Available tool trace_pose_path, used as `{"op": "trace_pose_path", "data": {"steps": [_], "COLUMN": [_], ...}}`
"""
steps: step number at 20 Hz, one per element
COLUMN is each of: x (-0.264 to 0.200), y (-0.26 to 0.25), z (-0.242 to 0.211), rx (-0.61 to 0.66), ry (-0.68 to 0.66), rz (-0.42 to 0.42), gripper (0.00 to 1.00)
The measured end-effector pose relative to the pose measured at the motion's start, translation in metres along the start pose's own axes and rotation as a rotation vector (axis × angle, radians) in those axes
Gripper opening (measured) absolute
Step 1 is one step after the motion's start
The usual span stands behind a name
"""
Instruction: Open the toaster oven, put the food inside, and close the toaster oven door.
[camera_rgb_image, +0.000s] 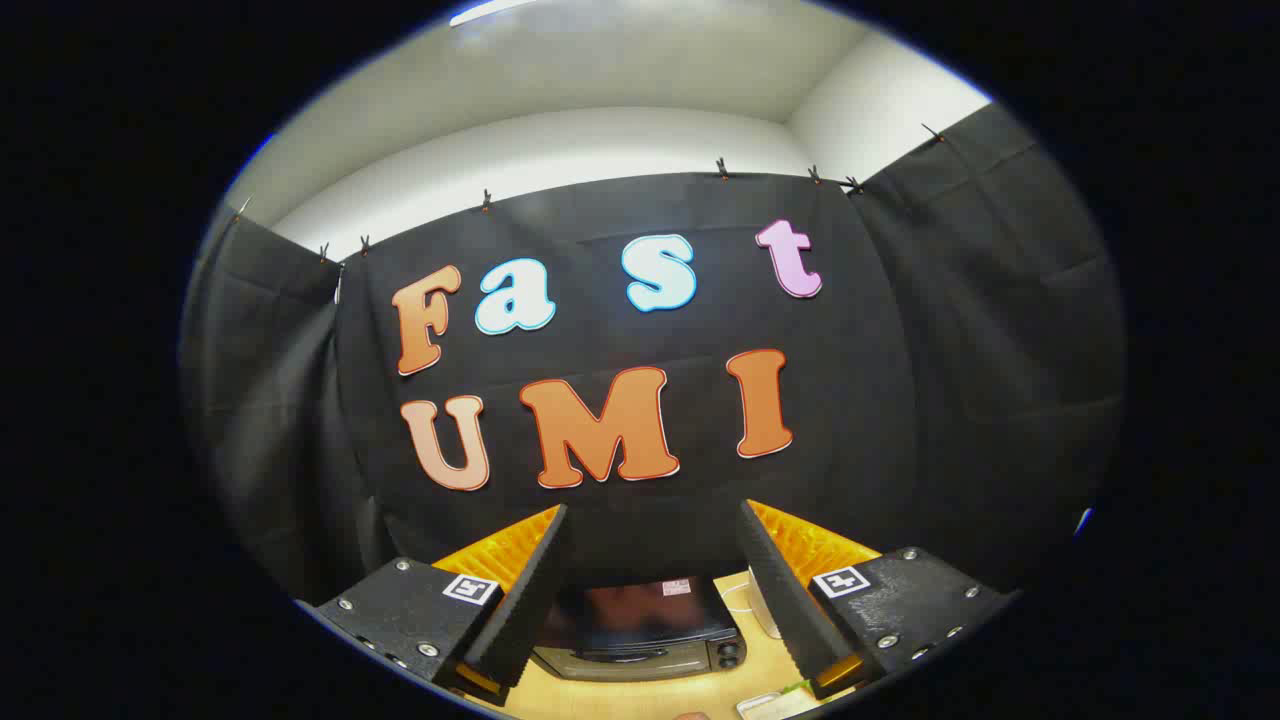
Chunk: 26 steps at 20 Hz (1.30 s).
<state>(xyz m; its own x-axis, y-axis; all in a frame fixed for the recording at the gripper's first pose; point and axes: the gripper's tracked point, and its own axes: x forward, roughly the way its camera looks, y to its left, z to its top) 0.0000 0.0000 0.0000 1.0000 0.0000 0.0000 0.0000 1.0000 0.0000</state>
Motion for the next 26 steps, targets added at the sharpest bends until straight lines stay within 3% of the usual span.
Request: {"op": "trace_pose_path", "data": {"steps": [4,18,26], "x": [-0.001,-0.027,0.002], "y": [0.006,-0.053,-0.048], "z": [-0.005,-0.013,-0.04], "rx": [0.039,-0.077,-0.055], "ry": [0.017,0.005,0.006], "rz": [0.031,-0.117,-0.133], "gripper": [0.98,0.98,0.99]}}
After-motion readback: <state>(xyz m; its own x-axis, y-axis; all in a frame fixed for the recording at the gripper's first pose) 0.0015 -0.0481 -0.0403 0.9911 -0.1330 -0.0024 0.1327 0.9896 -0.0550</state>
